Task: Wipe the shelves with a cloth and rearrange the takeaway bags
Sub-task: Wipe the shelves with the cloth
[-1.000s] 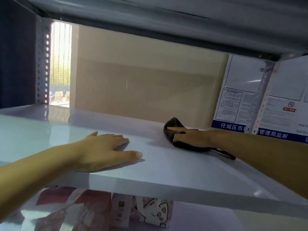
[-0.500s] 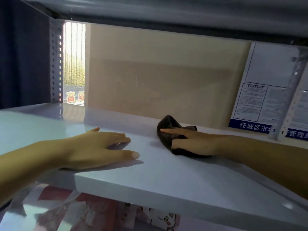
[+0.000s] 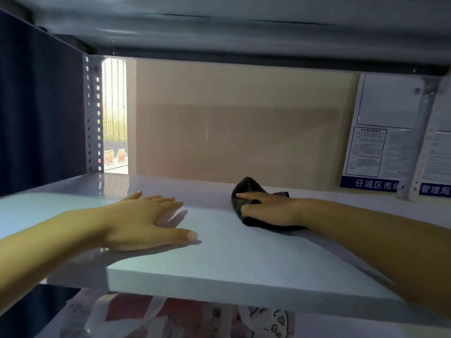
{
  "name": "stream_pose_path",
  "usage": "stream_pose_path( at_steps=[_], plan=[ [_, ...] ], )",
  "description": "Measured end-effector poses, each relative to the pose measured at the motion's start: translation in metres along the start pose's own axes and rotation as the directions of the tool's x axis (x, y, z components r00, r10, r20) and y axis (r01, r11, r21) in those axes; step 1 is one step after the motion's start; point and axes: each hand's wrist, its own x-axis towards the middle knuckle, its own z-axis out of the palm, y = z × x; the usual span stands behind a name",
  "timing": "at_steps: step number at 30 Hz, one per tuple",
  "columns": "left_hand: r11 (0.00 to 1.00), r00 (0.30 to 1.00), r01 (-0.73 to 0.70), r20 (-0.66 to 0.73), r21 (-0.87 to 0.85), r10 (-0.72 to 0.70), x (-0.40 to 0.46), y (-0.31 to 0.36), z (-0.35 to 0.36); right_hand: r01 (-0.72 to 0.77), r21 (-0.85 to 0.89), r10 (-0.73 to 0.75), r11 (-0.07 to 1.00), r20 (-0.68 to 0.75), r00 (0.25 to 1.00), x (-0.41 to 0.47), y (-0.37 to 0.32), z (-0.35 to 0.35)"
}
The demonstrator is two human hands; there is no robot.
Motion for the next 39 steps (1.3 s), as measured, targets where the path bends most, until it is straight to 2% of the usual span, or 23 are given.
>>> stream_pose_path(
  at_steps=[2, 7, 11, 15, 20, 22, 24, 30, 32, 36, 39],
  plan=[
    [0.999, 1.000, -0.010, 0.000, 0.031, 0.010, -0.003, -0.020, 0.002, -0.028, 0.031, 0.029, 0.999, -0.024, 0.999, 0.007, -0.012, 0.003],
    [0.995, 0.995, -0.099, -0.020, -0.019, 0.098, 0.003, -0.046, 0.007, -0.124, 0.043, 0.125, 0.991, -0.037, 0.991, 0.000, -0.058, 0.014],
    [0.989, 0.989, -0.144, -0.021, 0.012, 0.145, 0.014, -0.057, 0.010, 0.043, -0.001, -0.043, 0.999, 0.038, 0.998, -0.025, -0.104, 0.035],
    [0.985, 0.983, -0.173, -0.052, 0.016, 0.174, 0.005, -0.077, 0.012, 0.054, 0.024, -0.053, 0.998, -0.007, 0.999, -0.038, -0.113, 0.042],
    [0.992, 0.997, -0.061, -0.050, 0.107, 0.066, -0.013, -0.111, 0.010, -0.014, 0.039, 0.013, 0.999, 0.019, 1.000, 0.000, -0.109, 0.032],
    [0.998, 0.995, -0.045, -0.091, 0.040, 0.048, -0.017, -0.122, 0.010, -0.037, 0.068, 0.038, 0.997, -0.004, 0.999, 0.019, -0.110, 0.030],
    [0.999, 0.996, -0.032, -0.089, -0.013, 0.031, -0.023, -0.124, 0.009, -0.020, 0.160, 0.017, 0.987, 0.023, 1.000, 0.028, -0.108, 0.030],
    [0.999, 0.998, -0.044, -0.051, 0.021, 0.045, -0.027, -0.122, 0.005, 0.032, 0.270, -0.053, 0.962, 0.072, 0.996, 0.014, -0.109, 0.037],
    [0.999, 0.997, -0.037, -0.061, 0.009, 0.037, -0.028, -0.120, 0.006, 0.081, 0.237, -0.108, 0.968, 0.104, 0.989, 0.003, -0.120, 0.041],
    [0.998, 0.998, -0.047, -0.051, -0.049, 0.045, -0.029, -0.120, 0.005, 0.175, 0.043, -0.179, 0.984, 0.104, 0.978, 0.015, -0.148, 0.047],
    [0.992, 1.000, -0.022, -0.020, -0.121, 0.020, -0.026, -0.137, 0.001, 0.177, 0.031, -0.178, 0.984, 0.071, 0.981, 0.033, -0.161, 0.049]
  ],
)
